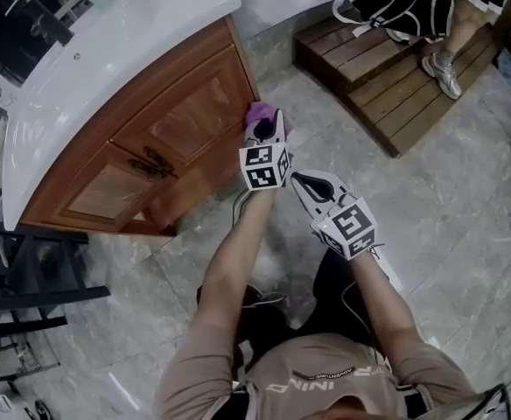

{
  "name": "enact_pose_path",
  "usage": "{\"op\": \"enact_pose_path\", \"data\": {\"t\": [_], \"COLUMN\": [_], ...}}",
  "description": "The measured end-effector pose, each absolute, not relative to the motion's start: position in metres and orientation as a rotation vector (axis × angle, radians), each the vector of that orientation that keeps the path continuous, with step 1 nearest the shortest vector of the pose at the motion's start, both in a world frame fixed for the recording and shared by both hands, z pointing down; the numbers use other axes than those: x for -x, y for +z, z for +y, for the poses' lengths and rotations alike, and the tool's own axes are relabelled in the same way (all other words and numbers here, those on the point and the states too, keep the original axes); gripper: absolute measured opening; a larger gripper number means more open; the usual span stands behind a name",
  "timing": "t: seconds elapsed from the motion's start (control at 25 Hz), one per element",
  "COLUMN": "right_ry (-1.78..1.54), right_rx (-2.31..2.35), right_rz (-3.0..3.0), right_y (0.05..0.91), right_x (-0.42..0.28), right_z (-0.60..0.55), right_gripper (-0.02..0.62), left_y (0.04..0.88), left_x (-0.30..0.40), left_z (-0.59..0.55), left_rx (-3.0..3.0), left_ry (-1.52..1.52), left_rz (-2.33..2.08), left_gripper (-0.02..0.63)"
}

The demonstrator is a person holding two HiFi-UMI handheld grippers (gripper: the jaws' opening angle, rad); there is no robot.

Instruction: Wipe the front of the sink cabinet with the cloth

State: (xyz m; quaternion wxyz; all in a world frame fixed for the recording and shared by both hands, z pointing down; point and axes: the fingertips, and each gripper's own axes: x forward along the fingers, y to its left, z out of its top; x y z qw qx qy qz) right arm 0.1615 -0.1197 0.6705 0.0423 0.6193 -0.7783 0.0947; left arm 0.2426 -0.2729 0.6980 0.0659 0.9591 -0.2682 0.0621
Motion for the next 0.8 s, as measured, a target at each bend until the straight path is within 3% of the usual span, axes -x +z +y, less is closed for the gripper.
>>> {"op": "enact_pose_path", "data": {"t": [0.24,0.52,0.8], "right_ry": [0.314,0.333,0.338], "right_rx": [-1.901,-1.856,-1.759], "right_rz": [-2.382,-2.436,-2.496], "right_y": [0.678,0.682,0.685], "right_x": [-0.165,-0.150,-0.115], "right_z": [-0.128,-0.146,-0.167], "right_gripper": [0.011,0.011,0.011], "left_y": [0.681,0.682,0.667], "left_x": [-0.201,-0.134,-0.040], "left_z": [-0.248,-0.210,-0.211], "left_rx": [-2.884,-3.011,-2.913], "left_ry": [0.138,0.294,0.282], "left_rz": [-0.710,-0.732,-0.866], "left_gripper": [0.037,0.037,0.037]}}
